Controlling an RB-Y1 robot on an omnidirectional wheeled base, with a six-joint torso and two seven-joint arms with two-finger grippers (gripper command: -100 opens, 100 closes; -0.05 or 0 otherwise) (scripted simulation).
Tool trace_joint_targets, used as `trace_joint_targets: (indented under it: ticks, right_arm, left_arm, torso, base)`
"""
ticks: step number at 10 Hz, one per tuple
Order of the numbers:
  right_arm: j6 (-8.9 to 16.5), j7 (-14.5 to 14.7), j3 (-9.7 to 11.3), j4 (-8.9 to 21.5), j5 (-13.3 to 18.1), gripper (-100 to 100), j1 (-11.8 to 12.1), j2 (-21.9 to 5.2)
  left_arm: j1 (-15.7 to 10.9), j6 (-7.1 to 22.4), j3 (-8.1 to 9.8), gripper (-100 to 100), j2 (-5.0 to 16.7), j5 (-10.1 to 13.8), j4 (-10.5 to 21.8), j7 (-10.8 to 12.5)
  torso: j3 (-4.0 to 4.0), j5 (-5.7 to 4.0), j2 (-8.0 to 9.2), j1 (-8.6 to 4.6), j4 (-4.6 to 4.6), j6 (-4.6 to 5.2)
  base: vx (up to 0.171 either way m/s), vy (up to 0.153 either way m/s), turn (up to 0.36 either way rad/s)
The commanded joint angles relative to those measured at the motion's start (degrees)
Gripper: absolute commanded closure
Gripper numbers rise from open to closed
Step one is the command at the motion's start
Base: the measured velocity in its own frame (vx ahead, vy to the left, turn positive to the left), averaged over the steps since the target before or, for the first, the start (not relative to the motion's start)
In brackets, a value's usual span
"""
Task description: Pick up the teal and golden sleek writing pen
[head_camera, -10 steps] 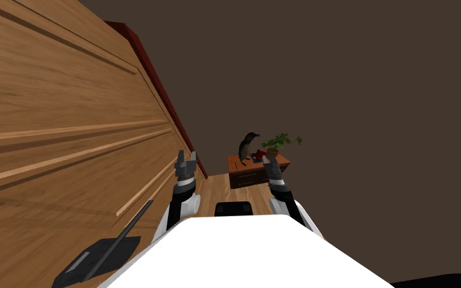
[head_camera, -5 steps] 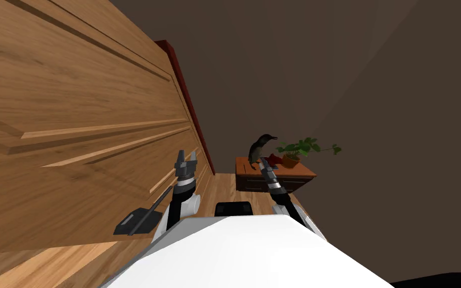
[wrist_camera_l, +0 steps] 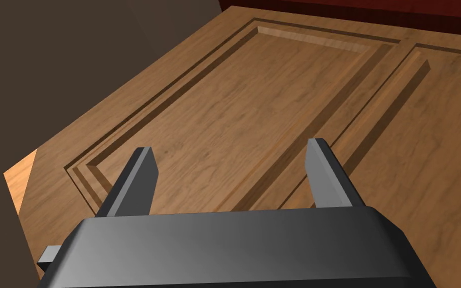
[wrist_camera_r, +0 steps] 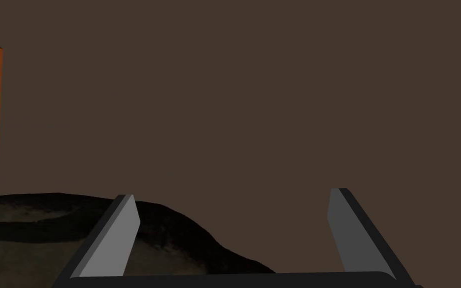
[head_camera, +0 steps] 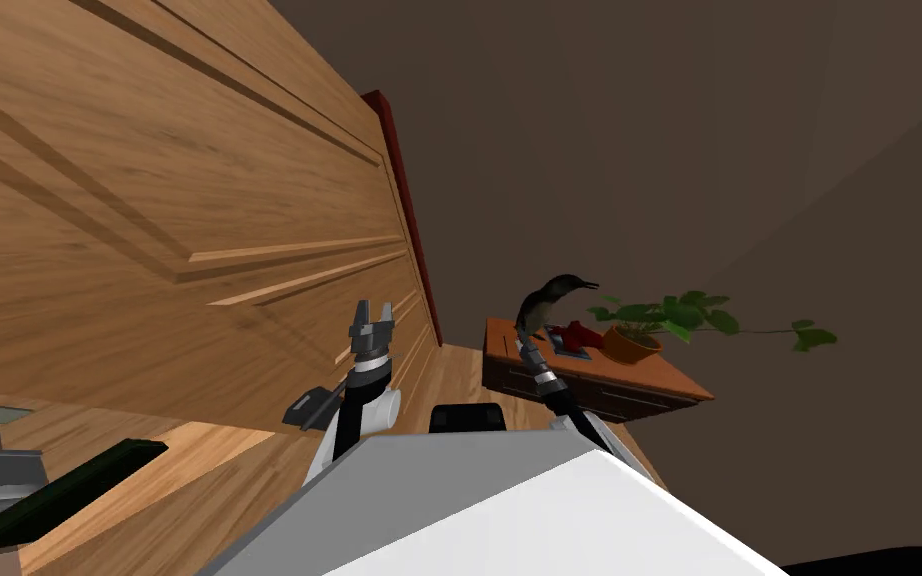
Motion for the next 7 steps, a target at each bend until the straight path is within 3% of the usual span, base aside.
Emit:
trace_joint_targets:
  ticks: [1, 3, 6, 7]
  right_arm:
    - [2.12, -0.51, 1.07, 2.57, -1.0, -100, 0.78, -2.6]
    - [5.38, -1.02, 2.59, 6.19, -2.33, -100, 1.16, -5.97]
    - [7.22, -1.25, 3.37, 8.34, -3.01, -100, 1.36, -7.67]
    - [9.01, -1.47, 4.15, 10.27, -3.68, -100, 1.57, -9.37]
  left_arm:
    - [0.0, 0.0, 0.0, 0, 0.0, 0.0, 0.0, 0.0]
    - [0.0, 0.0, 0.0, 0, 0.0, 0.0, 0.0, 0.0]
    - [0.01, 0.0, 0.0, 0, 0.0, 0.0, 0.0, 0.0]
    - [0.01, 0.0, 0.01, 0, 0.0, 0.0, 0.0, 0.0]
  torso:
    - [0.0, 0.0, 0.0, 0.0, 0.0, 0.0]
    - [-0.05, 0.0, -0.09, -0.01, -0.02, 0.0]
    - [-0.03, 0.0, -0.05, 0.01, -0.01, 0.02]
    - [0.0, 0.01, 0.01, 0.02, 0.0, 0.06]
  base:
    - [0.063, 0.015, 0.456]
    - [0.075, 0.014, 0.445]
    - [0.05, 0.004, 0.227]
    - [0.043, 0.0, 0.285]
